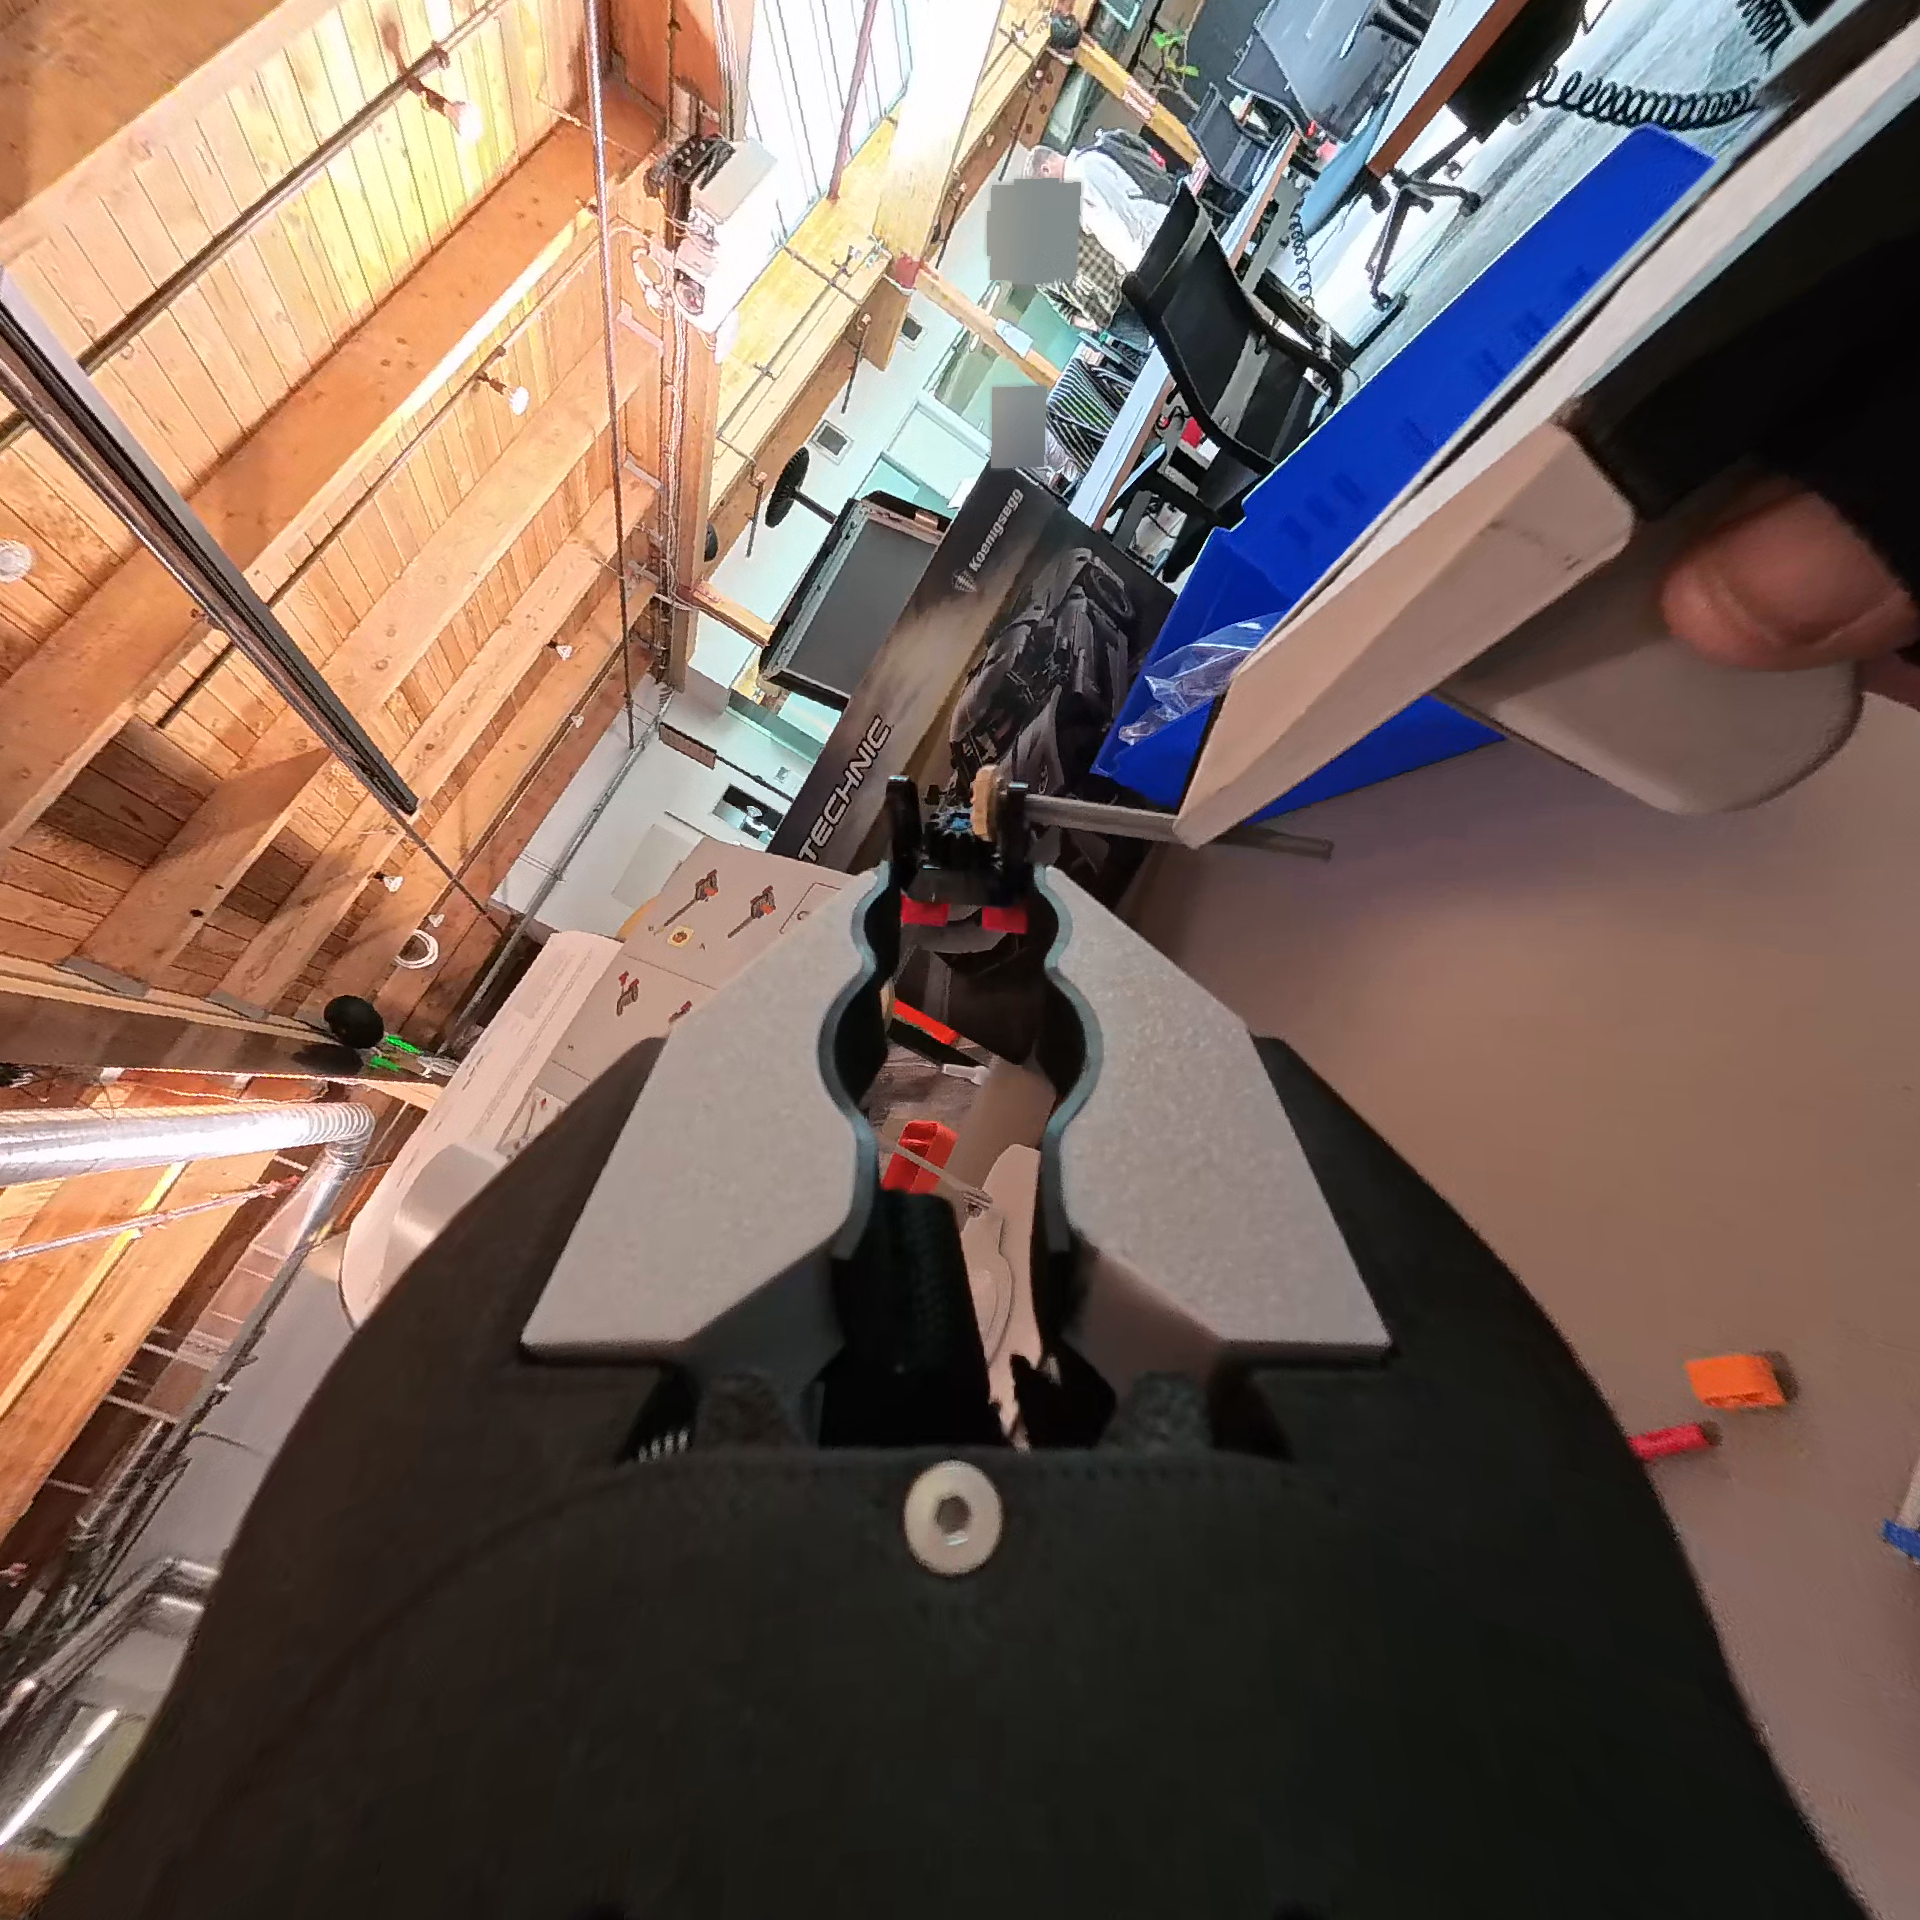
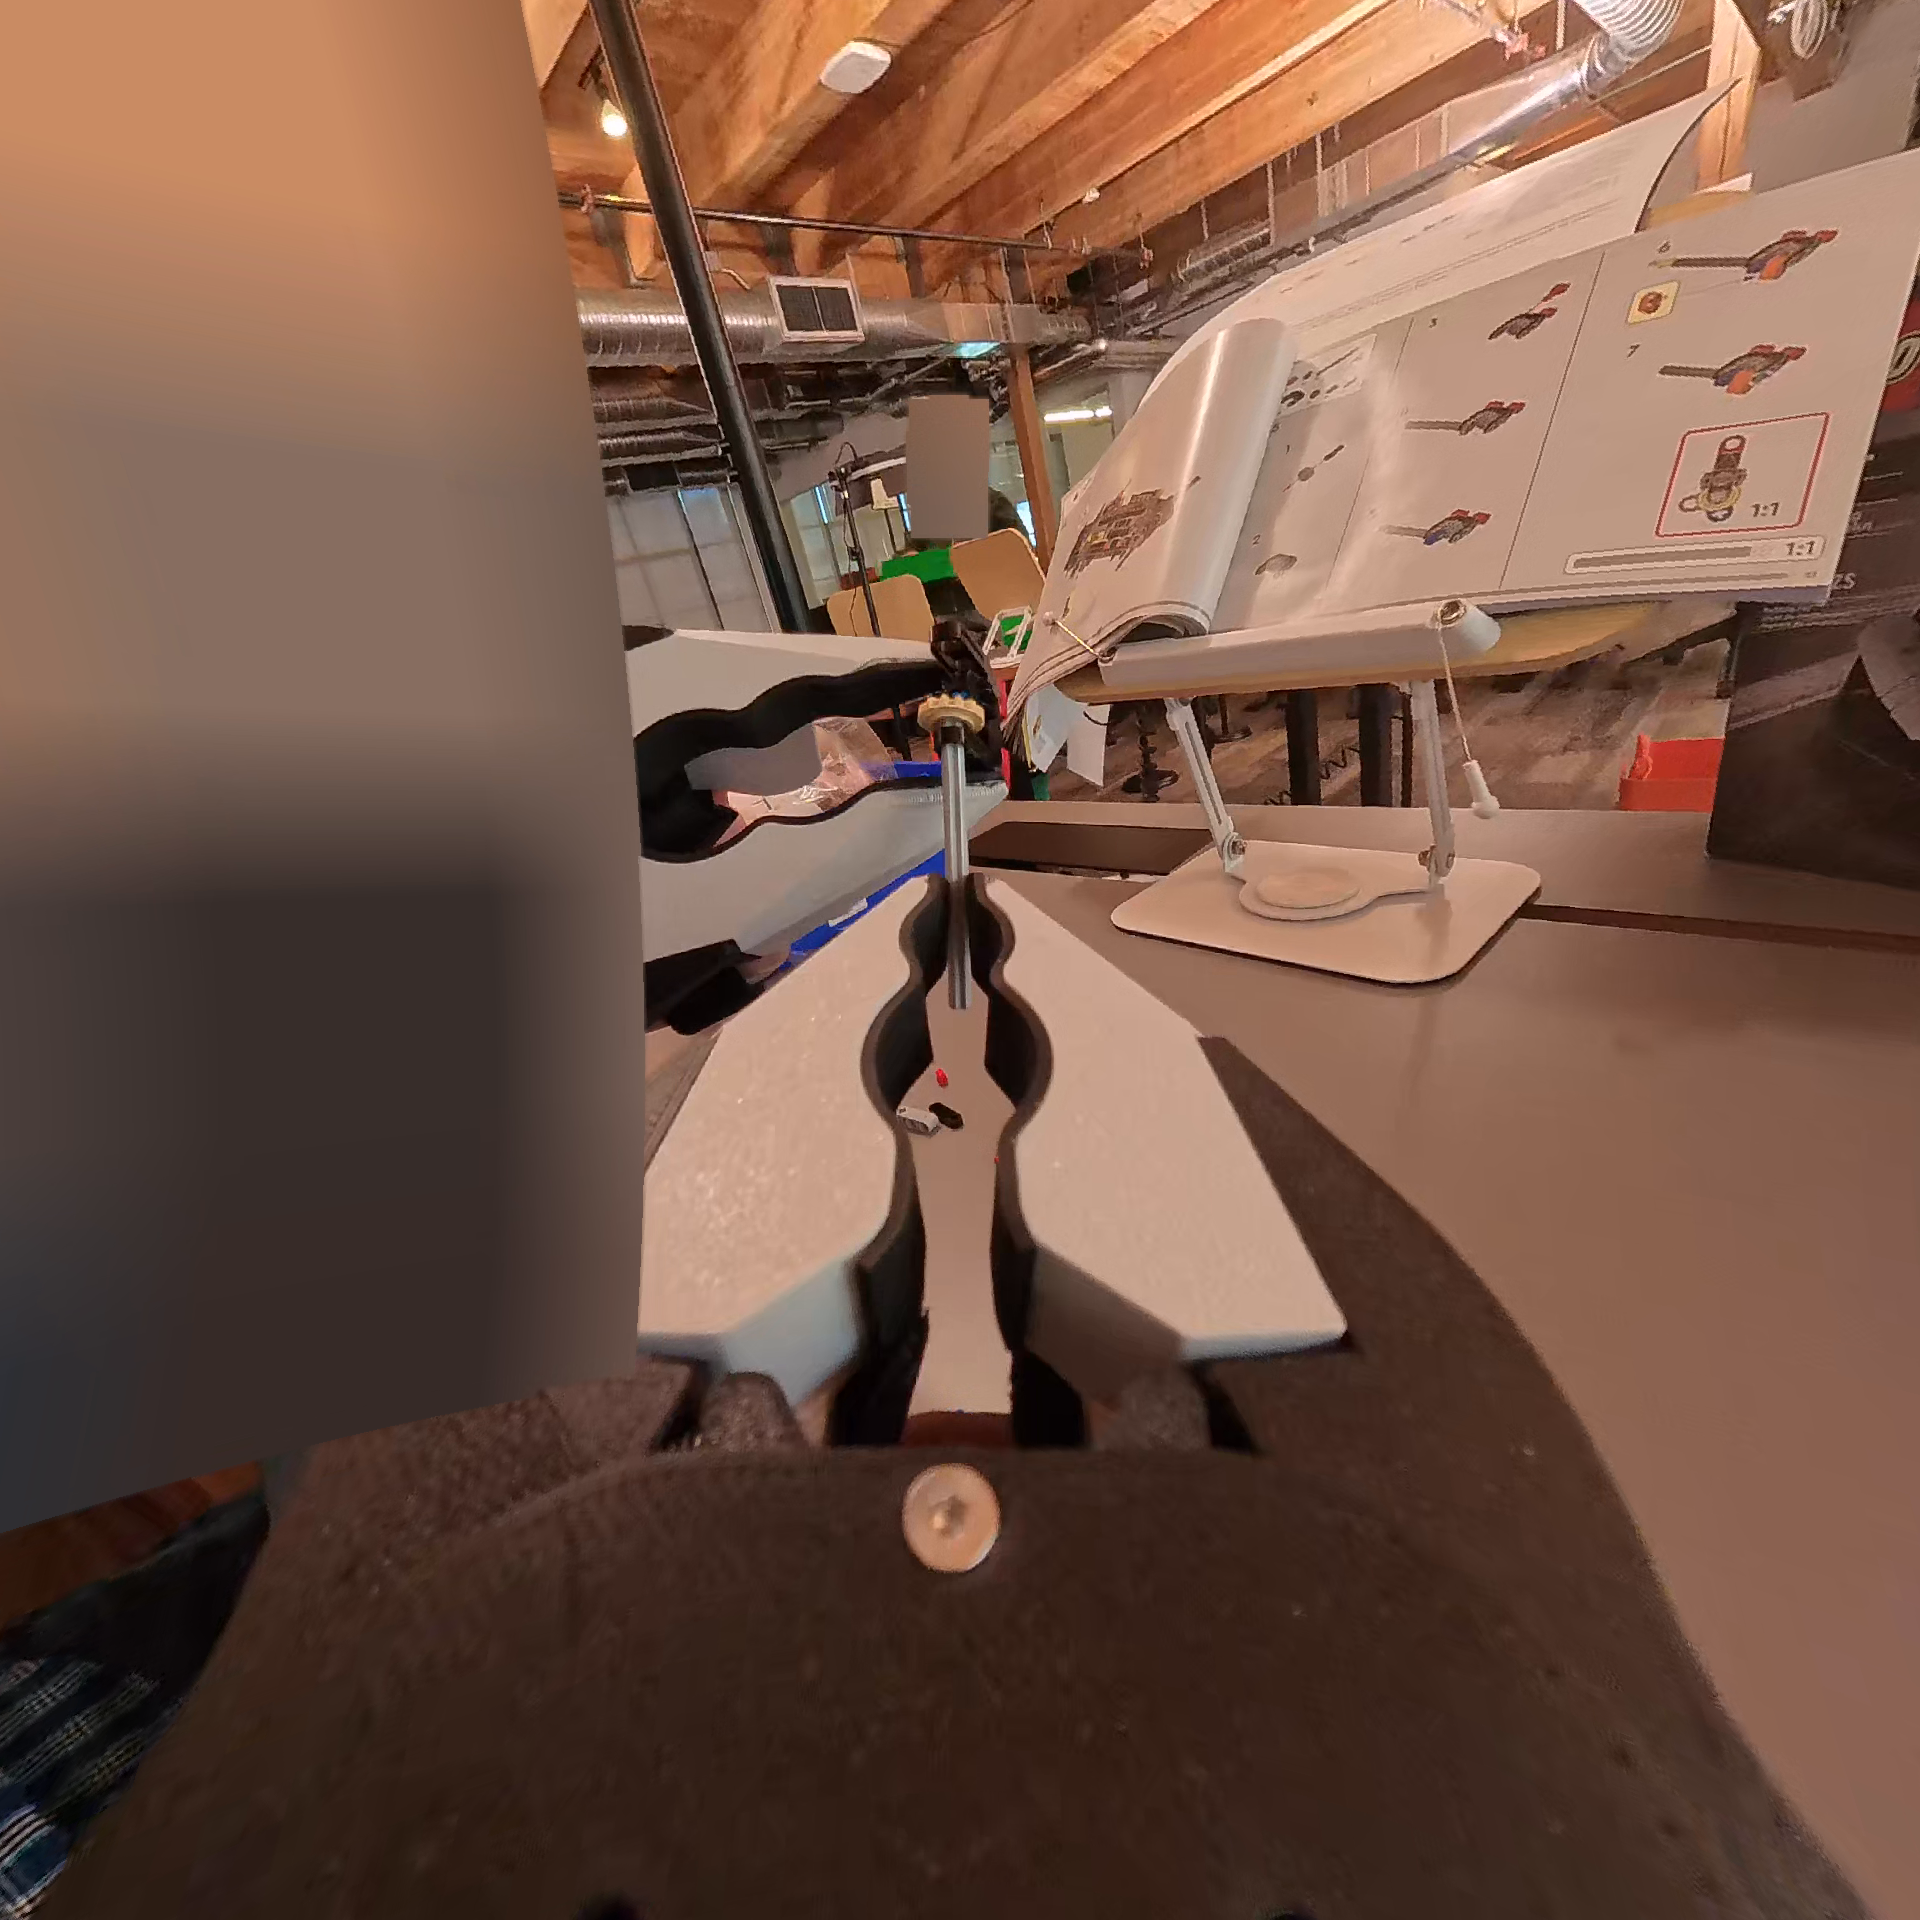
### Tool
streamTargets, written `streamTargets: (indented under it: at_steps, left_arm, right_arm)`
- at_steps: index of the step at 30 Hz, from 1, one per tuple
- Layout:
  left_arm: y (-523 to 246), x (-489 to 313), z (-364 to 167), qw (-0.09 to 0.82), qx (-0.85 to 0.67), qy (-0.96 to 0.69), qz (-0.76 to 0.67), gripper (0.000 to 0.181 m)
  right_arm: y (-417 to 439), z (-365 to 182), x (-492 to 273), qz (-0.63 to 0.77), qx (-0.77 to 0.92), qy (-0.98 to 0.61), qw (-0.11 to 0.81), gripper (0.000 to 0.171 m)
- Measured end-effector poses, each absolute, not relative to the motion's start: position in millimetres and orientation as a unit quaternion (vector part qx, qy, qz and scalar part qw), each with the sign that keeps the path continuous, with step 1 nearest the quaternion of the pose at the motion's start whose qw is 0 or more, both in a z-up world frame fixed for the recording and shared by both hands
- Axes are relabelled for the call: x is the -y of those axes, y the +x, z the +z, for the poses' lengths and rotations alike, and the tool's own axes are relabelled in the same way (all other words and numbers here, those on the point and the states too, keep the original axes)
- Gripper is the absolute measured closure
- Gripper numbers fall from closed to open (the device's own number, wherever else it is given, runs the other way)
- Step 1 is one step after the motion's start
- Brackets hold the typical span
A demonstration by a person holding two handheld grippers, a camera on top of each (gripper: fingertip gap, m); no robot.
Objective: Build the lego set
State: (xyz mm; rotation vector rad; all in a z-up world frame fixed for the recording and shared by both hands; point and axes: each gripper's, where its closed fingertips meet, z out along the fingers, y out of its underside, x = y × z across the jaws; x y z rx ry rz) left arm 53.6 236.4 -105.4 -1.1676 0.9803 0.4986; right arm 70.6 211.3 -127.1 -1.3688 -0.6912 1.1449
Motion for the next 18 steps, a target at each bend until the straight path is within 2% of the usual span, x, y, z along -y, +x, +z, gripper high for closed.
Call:
streamTargets:
  at_steps: [1,10,18]
  left_arm:
    - [54.1,-236.8,-105.5,0.694,-0.441,-0.521,0.228,0.16]
    - [59.3,-238.2,-105.8,0.69,-0.451,-0.488,0.286,0.159]
    - [59.9,-240.6,-110.8,0.692,-0.45,-0.491,0.28,0.159]
  right_arm:
    - [71.0,-127.3,-211.6,0.491,0.294,-0.585,0.575,0.171]
    - [74.6,-130.8,-213.5,0.505,0.284,-0.587,0.565,0.171]
    - [74.4,-134.9,-213.9,0.495,0.294,-0.586,0.571,0.171]
